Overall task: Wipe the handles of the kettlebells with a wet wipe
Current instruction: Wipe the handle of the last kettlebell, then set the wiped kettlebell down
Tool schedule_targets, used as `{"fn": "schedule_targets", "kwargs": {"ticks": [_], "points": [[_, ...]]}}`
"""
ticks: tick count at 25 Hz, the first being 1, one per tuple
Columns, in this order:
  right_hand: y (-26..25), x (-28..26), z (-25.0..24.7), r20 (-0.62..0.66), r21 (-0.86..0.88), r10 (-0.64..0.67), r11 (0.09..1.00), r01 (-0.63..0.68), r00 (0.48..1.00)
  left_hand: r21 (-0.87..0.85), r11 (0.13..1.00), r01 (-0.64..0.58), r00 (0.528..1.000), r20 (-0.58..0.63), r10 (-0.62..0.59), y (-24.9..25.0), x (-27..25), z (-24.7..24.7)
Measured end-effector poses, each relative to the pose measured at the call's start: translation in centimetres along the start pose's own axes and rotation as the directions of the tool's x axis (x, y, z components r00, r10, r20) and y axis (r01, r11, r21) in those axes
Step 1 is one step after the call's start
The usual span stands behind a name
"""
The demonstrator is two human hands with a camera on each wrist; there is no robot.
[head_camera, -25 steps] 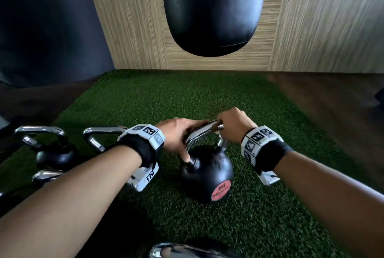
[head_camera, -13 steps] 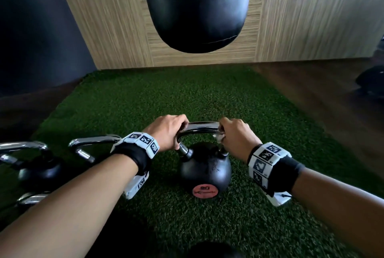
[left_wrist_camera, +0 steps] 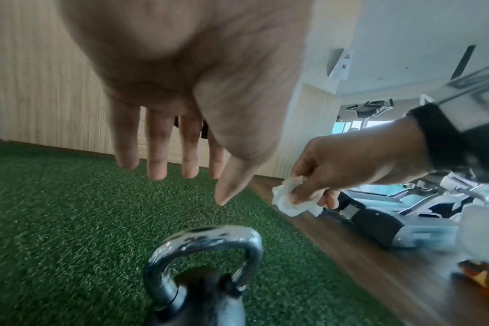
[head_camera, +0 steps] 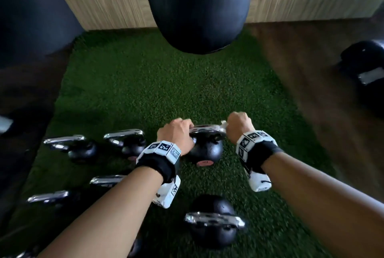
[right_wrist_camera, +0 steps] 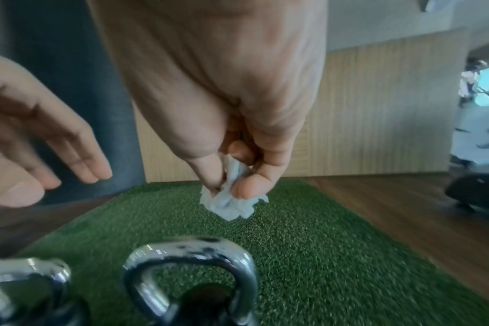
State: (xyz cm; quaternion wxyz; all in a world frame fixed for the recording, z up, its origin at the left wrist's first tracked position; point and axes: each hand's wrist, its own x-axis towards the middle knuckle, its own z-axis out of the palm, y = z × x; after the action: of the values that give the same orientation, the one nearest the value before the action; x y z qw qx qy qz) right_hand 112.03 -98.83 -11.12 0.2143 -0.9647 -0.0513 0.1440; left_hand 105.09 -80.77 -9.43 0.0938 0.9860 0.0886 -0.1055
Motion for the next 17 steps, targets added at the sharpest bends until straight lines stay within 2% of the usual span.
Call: {"fn": "schedule_targets", "kwargs": {"ticks": [2, 5, 8, 13, 17], "points": [[-3.0, -3.9, -4.8, -0.013, 0.074, 0.066, 0.995, -0.065, 0.998, -0.041, 0.999, 0.009, 0.999, -0.034, -0.01, 1.4, -3.8, -5.1], [-7.1, -10.6, -12.3, 0.027, 0.167, 0.155, 0.973, -0.157, 0.988, -0.227, 0.974, 0.008, 0.995, -0.095, -0.03, 2.7, -9.3, -13.2], [-10.7, -17.0, -19.7, 0.057, 0.246, 0.171, 0.952, -0.18, 0.984, -0.293, 0.956, 0.03, 0.99, -0.125, -0.069, 3.1, -13.8, -20.5], [-14.4, -27.1, -30.4, -0.134, 0.294, 0.188, 0.945, -0.142, 0.973, -0.295, 0.952, -0.081, 0.99, -0.133, 0.043, 6.8, -20.8, -29.5], [-13.4, -36.1, -35.0, -0.207, 0.335, 0.241, 0.928, -0.163, 0.948, -0.27, 0.958, -0.1, 0.989, -0.132, 0.066, 9.7, -28.3, -33.1]]}}
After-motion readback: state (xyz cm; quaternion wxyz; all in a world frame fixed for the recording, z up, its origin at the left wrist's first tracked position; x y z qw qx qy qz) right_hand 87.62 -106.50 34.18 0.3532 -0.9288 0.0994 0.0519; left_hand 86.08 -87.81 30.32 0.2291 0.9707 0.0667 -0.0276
